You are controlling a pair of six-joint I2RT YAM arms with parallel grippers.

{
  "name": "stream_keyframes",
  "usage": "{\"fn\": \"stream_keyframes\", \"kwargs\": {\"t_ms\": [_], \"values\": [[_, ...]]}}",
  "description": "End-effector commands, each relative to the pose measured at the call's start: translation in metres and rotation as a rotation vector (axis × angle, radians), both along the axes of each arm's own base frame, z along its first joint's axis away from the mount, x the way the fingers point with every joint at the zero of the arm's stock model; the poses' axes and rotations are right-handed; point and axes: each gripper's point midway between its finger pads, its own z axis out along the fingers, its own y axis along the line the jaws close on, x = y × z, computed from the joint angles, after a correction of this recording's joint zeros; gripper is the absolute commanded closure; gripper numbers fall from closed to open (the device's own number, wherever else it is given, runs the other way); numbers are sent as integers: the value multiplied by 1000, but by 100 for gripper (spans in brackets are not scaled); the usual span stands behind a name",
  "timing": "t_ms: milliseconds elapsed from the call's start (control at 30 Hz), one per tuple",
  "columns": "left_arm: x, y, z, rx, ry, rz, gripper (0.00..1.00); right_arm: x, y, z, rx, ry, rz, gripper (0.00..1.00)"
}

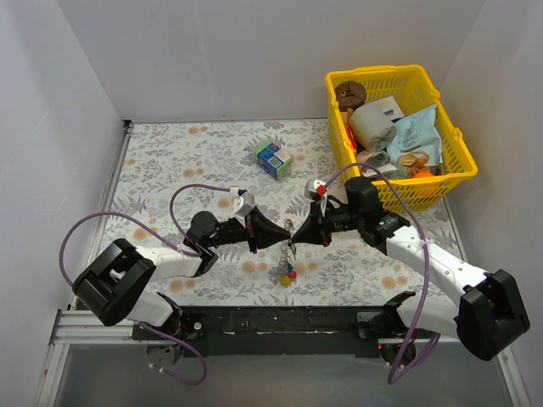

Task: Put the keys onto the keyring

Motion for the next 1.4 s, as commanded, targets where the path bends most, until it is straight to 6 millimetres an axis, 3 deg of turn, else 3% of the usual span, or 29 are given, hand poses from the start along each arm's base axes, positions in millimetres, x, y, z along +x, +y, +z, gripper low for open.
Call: {"fn": "stream_keyframes", "kwargs": {"t_ms": [0,600,767,1033,1367], "values": [[-14,5,85,-201,-217,-32,100,4,0,-10,-28,15,-20,99],[-20,12,114,-281,-251,-22,100,1,7,-10,-22,4,-5,99],[-20,12,114,-288,-238,-26,100,-1,9,-6,-17,-8,6,98],[-13,12,106,-259,-232,20,100,-1,2,3,-30,-58,-23,74],[-6,14,93,-194,-235,74,100,12,-14,44,25,-237,-175,44]]}}
